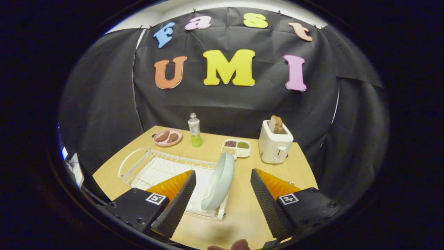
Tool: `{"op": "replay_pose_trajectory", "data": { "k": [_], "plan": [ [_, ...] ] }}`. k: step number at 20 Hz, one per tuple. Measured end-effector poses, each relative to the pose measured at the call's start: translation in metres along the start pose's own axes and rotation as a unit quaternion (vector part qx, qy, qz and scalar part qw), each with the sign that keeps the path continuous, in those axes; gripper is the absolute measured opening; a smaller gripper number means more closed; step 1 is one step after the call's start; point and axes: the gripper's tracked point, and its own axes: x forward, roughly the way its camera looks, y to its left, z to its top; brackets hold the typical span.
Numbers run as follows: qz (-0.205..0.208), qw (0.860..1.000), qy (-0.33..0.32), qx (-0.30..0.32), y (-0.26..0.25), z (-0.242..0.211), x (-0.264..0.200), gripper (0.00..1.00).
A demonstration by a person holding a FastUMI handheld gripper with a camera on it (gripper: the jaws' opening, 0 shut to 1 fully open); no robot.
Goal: Take the plate from the dish rack, then take the spoon from the basket and place it into the plate.
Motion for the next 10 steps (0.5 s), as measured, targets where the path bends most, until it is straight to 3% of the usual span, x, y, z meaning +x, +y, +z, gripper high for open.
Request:
{"op": "replay_pose_trajectory", "data": {
  "k": [3, 10],
  "plan": [
    [0.025, 0.997, 0.063, 0.041, 0.003, 0.0, 0.023, 1.0],
    [0.007, 0.986, 0.156, 0.051, 0.0, 0.003, 0.074, 0.98]
  ]
}}
